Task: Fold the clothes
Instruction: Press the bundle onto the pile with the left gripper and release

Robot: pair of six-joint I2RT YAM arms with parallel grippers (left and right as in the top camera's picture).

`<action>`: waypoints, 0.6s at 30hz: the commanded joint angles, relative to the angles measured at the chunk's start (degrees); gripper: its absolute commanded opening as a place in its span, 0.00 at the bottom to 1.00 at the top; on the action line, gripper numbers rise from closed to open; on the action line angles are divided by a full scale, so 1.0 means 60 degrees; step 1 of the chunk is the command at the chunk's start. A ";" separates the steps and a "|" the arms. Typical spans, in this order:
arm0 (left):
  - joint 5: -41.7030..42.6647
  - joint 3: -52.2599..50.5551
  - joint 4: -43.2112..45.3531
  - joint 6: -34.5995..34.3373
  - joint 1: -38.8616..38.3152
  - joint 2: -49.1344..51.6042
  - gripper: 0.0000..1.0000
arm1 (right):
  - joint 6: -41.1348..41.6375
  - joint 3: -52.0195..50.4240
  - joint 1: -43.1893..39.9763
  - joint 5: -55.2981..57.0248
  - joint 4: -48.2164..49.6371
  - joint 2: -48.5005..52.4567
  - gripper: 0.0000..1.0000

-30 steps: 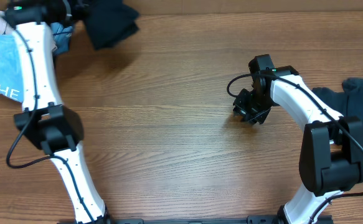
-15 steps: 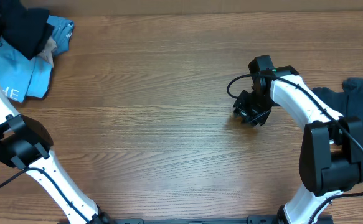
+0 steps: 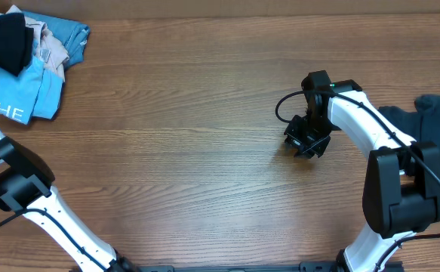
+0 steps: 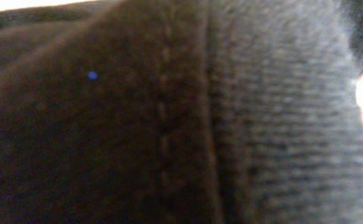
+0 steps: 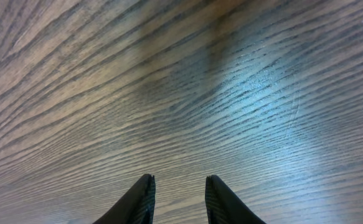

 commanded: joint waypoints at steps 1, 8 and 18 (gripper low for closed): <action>0.0827 -0.1100 0.0929 -0.0557 0.0102 -0.0004 0.09 | -0.0080 0.0240 0.0036 -0.0084 -0.0117 -0.0331 0.30; 0.2058 -0.1774 0.1708 -0.1177 0.0084 0.0532 0.04 | -0.0113 0.0240 0.0248 -0.0120 -0.0138 -0.0331 0.29; 0.2896 -0.0776 0.2124 -0.2135 -0.0004 0.0506 0.04 | -0.0215 0.0240 0.0357 -0.0117 -0.0095 -0.0331 0.29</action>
